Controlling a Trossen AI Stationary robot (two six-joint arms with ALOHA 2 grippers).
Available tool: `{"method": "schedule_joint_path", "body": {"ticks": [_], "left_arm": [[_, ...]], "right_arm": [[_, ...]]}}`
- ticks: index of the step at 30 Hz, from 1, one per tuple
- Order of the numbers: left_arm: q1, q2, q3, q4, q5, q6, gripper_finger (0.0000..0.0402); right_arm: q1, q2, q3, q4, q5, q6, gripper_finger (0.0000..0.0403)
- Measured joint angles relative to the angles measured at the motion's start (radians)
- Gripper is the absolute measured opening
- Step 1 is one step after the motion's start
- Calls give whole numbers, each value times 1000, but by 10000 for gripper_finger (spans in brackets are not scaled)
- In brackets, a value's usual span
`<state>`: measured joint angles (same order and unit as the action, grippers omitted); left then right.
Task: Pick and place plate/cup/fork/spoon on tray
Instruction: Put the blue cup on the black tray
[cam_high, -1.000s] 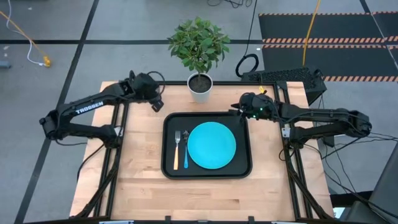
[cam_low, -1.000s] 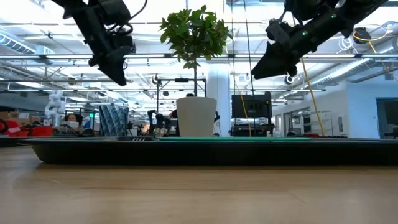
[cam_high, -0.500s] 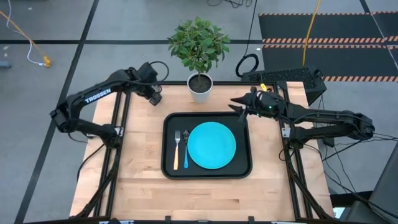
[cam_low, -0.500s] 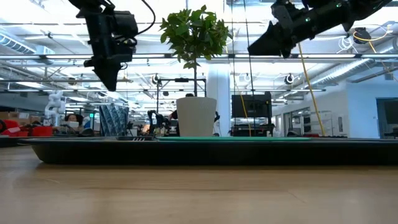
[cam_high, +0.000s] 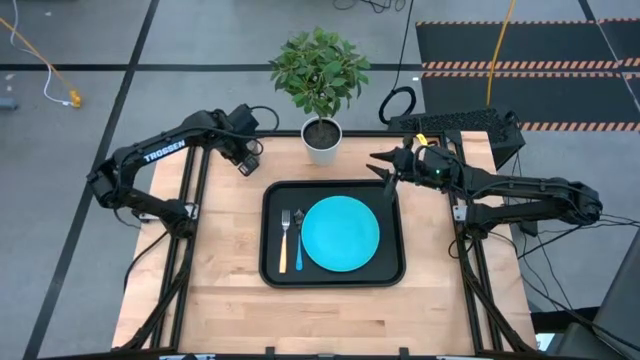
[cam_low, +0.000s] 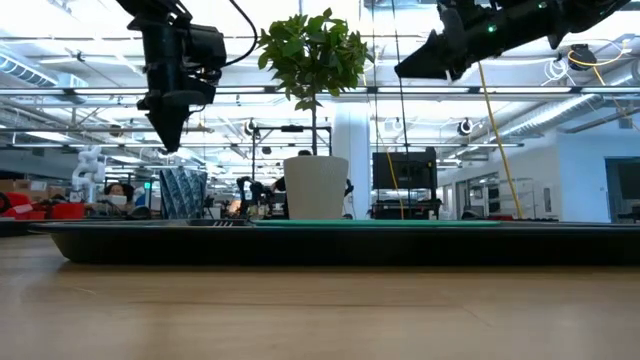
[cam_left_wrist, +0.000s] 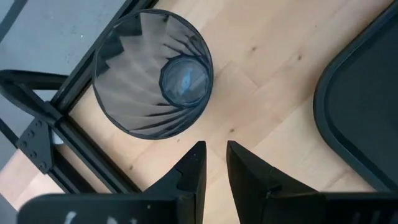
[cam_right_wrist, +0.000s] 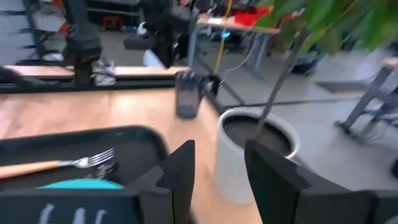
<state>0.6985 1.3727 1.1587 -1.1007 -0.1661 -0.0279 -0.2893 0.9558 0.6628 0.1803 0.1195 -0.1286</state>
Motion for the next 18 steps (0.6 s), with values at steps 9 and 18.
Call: {"method": "schedule_joint_path", "body": {"ticks": [9, 18], "left_arm": [[-48, 0, 0, -5, 0, 27, 67], [-72, 0, 0, 4, 1, 82, 68]], "right_arm": [[-5, 0, 0, 198, 13, -127, 163], [-71, 0, 0, 295, 11, -231, 169]]}}
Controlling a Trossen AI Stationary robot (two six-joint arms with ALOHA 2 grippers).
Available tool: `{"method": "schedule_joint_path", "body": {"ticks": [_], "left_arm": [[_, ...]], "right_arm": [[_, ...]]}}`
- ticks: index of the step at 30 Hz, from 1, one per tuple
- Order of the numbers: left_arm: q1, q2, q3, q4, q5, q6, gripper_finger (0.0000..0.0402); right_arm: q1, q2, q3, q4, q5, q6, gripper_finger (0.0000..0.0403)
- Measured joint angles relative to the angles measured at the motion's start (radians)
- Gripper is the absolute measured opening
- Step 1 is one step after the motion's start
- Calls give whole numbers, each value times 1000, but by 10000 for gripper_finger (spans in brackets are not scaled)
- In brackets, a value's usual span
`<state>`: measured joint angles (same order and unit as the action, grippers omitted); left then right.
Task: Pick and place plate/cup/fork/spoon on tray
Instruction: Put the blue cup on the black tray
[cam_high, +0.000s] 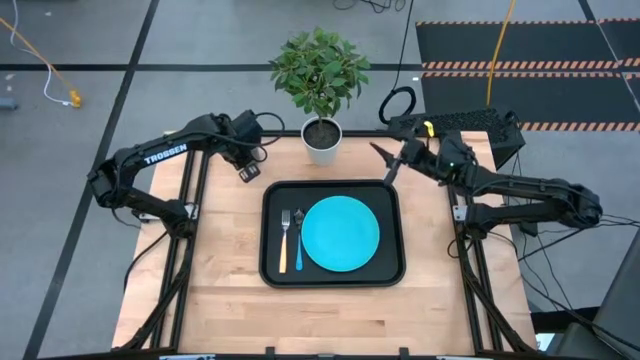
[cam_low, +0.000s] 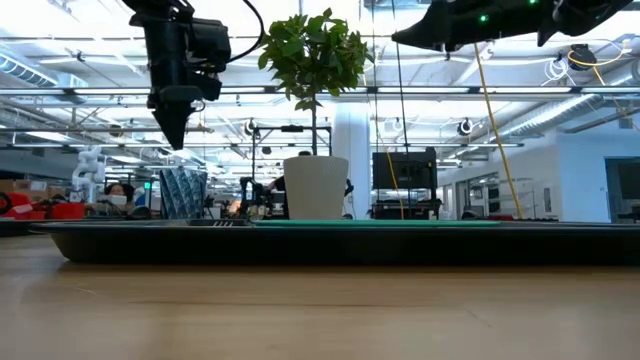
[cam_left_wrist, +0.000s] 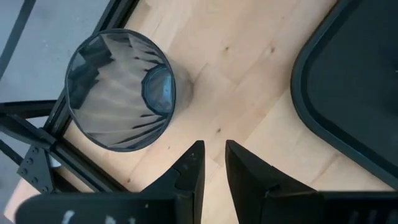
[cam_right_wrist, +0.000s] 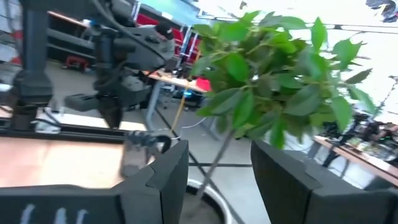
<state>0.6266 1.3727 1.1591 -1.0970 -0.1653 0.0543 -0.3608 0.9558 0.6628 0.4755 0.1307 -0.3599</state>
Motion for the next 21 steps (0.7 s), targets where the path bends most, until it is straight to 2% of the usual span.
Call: {"method": "schedule_joint_path", "body": {"ticks": [4, 13, 16, 21], "left_arm": [[7, 0, 0, -4, 7, 27, 92], [79, 0, 0, 44, -45, 95, 196], [104, 11, 1, 60, -25, 108, 211], [111, 36, 0, 53, -17, 135, 214]], "right_arm": [[-39, 0, 0, 17, -1, -5, 169], [-104, 11, 0, 22, -4, 5, 169], [-106, 25, 0, 22, -4, 5, 169], [-105, 41, 0, 36, -4, 7, 169]]}}
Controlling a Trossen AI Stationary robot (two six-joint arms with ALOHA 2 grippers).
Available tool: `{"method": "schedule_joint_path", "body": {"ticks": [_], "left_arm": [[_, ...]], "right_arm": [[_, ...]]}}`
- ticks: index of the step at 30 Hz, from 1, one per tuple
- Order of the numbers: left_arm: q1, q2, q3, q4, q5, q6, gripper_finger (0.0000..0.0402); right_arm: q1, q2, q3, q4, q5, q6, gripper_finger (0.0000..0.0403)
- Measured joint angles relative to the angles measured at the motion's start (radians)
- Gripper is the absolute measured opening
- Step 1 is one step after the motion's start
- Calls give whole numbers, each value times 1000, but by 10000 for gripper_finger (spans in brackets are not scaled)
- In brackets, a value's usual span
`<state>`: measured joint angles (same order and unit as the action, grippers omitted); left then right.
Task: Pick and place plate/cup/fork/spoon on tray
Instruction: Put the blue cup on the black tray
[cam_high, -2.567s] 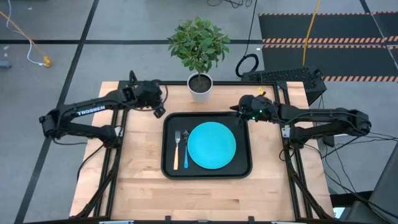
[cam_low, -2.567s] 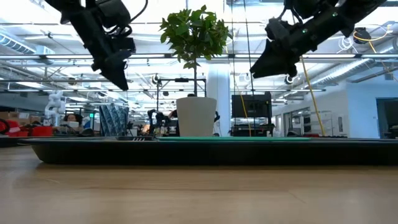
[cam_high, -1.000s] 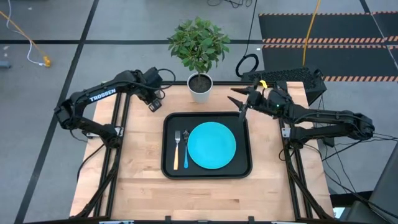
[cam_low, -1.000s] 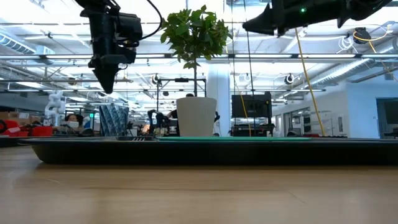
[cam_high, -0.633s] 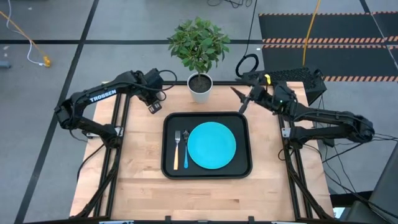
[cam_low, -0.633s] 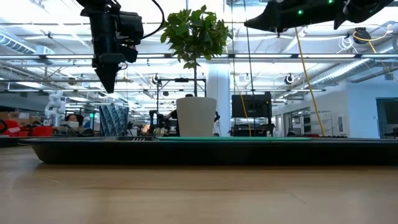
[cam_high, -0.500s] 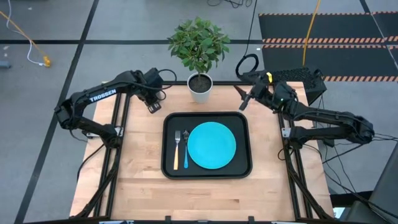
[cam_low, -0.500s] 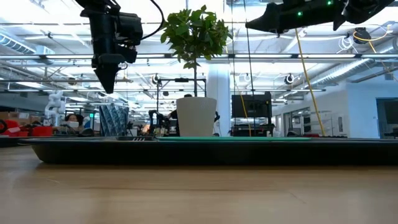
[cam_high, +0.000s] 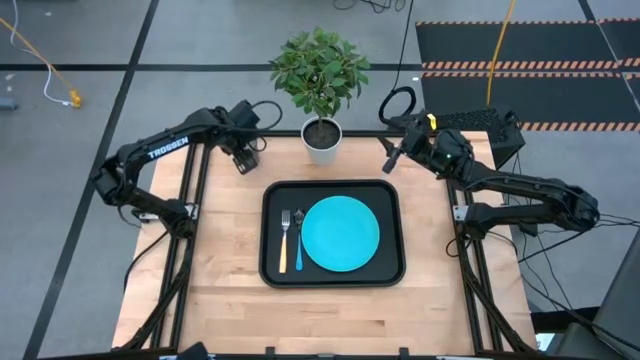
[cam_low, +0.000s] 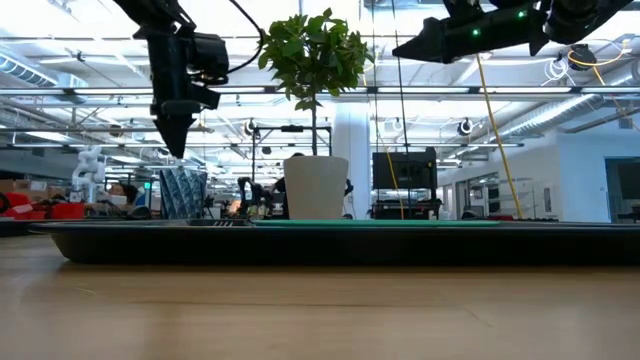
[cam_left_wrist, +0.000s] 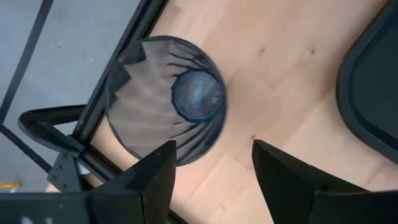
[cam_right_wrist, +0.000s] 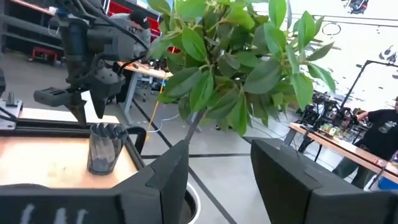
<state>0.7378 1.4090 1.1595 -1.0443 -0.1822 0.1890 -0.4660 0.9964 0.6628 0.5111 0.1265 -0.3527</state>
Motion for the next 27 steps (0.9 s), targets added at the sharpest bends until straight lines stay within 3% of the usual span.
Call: {"method": "schedule_joint_path", "body": {"ticks": [14, 27], "left_arm": [[-26, 1, 0, 3, 1, 31, 214], [-25, 35, 0, -4, 2, 79, 214]], "right_arm": [[0, 17, -38, -26, 3, -36, 169], [-13, 17, -87, 137, 4, -53, 169]]}}
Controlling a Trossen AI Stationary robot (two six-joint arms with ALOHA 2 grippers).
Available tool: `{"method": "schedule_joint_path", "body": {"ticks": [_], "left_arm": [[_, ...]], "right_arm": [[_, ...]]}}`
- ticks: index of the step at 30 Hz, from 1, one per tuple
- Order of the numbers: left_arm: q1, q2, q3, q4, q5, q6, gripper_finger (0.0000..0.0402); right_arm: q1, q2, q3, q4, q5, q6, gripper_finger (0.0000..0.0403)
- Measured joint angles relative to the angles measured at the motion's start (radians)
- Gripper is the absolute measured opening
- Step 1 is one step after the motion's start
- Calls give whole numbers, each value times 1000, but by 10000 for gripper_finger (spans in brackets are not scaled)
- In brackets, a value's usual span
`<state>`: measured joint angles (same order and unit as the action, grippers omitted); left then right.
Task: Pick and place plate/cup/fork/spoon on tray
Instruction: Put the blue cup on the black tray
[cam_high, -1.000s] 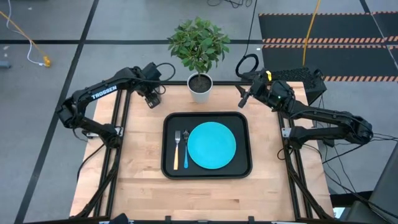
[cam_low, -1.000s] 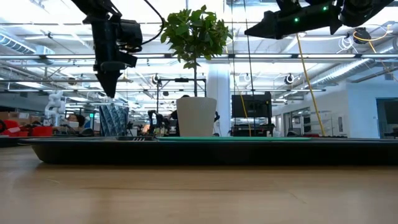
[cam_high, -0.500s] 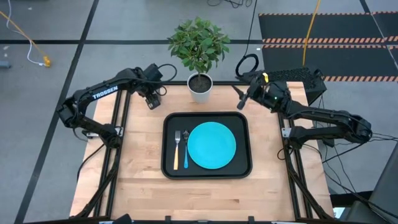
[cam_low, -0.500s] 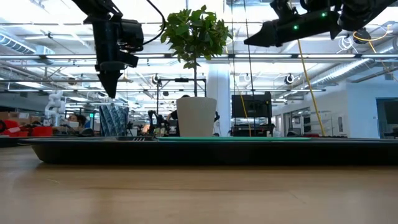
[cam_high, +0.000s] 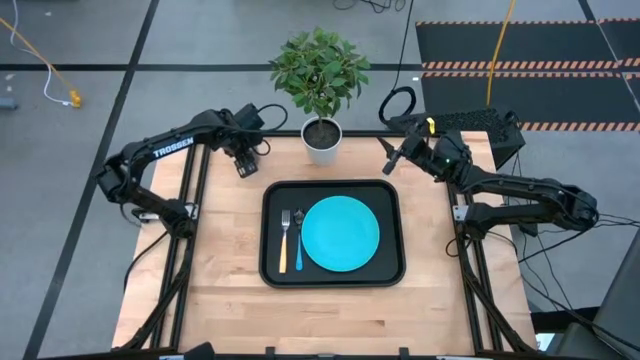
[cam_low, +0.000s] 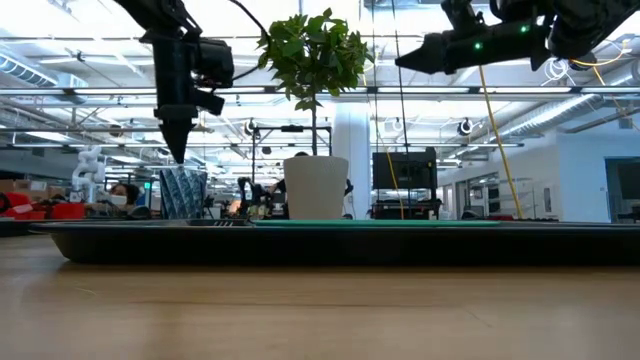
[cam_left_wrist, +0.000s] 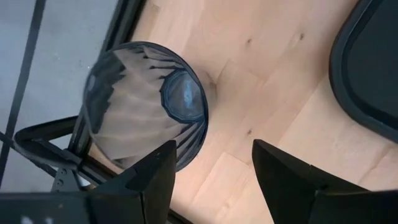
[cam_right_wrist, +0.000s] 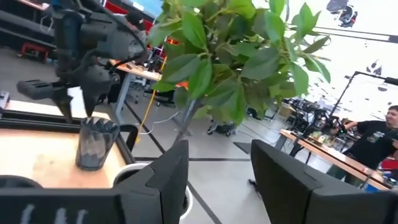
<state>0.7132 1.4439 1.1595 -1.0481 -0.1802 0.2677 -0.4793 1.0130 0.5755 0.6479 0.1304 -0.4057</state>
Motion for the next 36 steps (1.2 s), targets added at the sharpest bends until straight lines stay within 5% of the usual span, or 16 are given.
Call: {"method": "schedule_joint_path", "body": {"ticks": [11, 17, 26, 32, 36], "left_arm": [[8, 48, -1, 31, -101, 26, 214], [46, 63, -19, 82, -16, 28, 205], [53, 133, -26, 84, 5, 38, 116], [53, 179, -26, 82, 32, 26, 19], [50, 199, -19, 77, 41, 19, 14]], "right_arm": [[-70, 0, -1, 2, 0, 34, 169], [-98, 0, -1, -49, 0, 51, 169], [-111, 0, -1, -99, 0, 53, 169], [-111, 0, -1, -104, 0, 52, 169], [-111, 0, -1, -101, 0, 53, 169]]}}
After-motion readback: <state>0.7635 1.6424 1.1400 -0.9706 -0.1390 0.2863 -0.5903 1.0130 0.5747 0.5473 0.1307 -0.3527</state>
